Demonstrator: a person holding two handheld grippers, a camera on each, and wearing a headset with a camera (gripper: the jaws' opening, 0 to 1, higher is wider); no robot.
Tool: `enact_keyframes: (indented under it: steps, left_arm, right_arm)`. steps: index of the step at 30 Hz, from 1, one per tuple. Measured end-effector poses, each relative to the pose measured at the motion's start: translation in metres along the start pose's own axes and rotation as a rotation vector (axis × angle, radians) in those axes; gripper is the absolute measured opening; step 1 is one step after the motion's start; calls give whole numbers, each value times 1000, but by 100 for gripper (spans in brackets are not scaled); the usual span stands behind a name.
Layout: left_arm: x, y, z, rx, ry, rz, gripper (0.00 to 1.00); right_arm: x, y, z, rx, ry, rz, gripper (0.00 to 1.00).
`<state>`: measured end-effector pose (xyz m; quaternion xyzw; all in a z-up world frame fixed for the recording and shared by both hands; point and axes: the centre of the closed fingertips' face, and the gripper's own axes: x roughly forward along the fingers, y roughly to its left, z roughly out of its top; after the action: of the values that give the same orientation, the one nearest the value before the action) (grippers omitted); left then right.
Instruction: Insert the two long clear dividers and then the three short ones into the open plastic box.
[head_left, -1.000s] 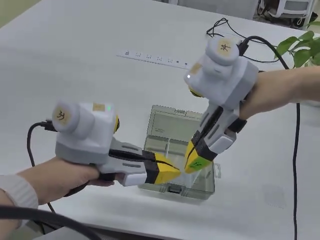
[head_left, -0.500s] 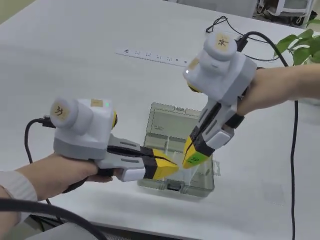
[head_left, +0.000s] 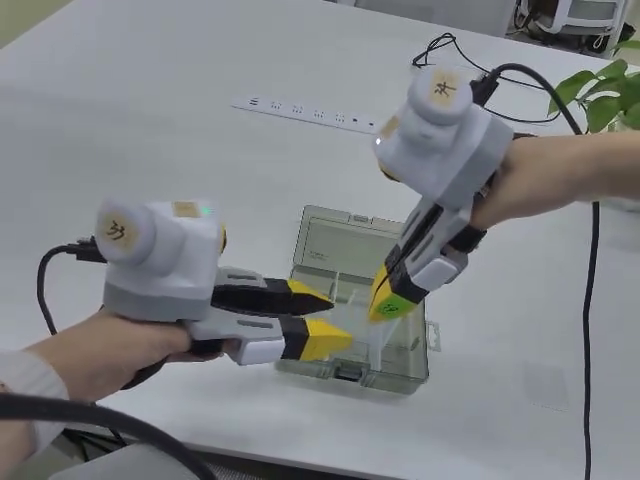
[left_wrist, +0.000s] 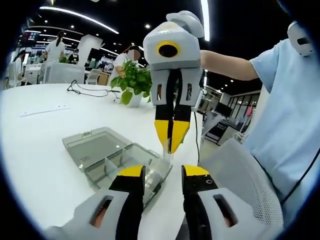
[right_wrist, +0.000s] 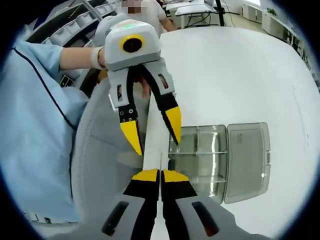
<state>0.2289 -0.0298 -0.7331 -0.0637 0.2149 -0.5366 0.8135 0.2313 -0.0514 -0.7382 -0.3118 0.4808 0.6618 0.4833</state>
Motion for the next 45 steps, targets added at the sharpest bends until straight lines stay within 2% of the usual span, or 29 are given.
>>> enact_keyframes:
  steps: [6, 13, 18, 22, 38, 45]
  left_arm:
    - [-6, 14, -8, 45, 25, 78, 59]
    - [-13, 26, -15, 31, 44, 139, 79]
    - [-16, 34, -21, 9, 60, 186, 99]
    - [-19, 39, -22, 2, 63, 205, 100]
    - [-19, 35, -26, -12, 65, 201, 99]
    - [-19, 35, -28, -18, 67, 199, 97]
  right_arm:
    - [-1, -13, -5, 9, 28, -64, 2]
    - [-4, -31, -2, 18, -7, -160, 2]
    - [-3, -36, -3, 26, -15, -173, 2]
    - [3, -38, -8, 27, -10, -174, 2]
    - [16, -53, -15, 37, -24, -187, 2]
    - [17, -57, -14, -2, -31, -204, 2]
